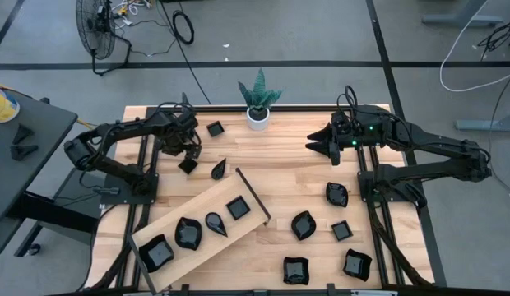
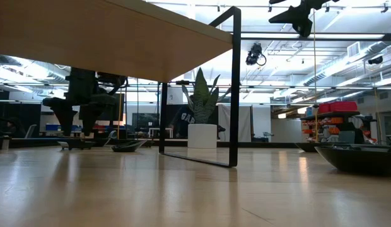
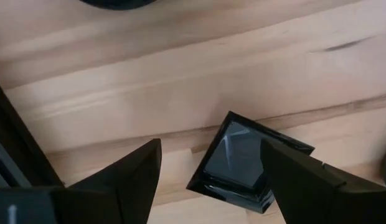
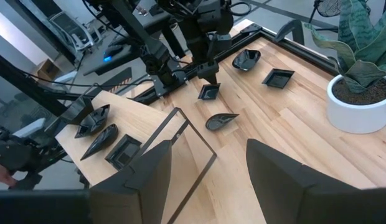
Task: Pick & Place Mini shaped plates
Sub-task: Stack the black square plate on top of the black square plate on the shelf
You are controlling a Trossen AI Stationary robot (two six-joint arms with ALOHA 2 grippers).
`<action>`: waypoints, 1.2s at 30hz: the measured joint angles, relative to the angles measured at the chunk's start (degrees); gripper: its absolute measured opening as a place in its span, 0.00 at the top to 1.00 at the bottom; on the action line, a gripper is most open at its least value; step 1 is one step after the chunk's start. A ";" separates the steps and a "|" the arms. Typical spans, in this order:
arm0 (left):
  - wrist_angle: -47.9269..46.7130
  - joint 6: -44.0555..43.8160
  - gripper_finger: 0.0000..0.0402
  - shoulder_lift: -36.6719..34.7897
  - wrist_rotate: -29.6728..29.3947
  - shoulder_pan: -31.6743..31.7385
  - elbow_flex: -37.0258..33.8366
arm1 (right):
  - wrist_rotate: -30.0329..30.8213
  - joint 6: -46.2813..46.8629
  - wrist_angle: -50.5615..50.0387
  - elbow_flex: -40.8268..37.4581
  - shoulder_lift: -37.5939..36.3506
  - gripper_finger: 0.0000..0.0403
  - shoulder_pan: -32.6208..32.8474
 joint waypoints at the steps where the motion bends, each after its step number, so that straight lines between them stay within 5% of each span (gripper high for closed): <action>1: -0.09 0.07 0.31 0.00 -0.08 0.04 0.00 | 0.00 -0.02 0.00 -0.02 0.01 0.48 0.00; 19: 0.17 -1.43 0.47 -0.02 0.44 -1.64 0.00 | -0.02 -1.51 -0.02 -0.02 0.02 0.48 0.01; 30: 0.36 -19.34 0.47 -0.04 2.82 -4.68 0.00 | -0.02 -3.05 -0.01 -0.02 0.02 0.48 0.00; 36: 0.40 -13.10 0.47 -0.04 0.47 -4.75 0.00 | -0.46 -3.45 -0.01 -0.02 0.00 0.48 0.00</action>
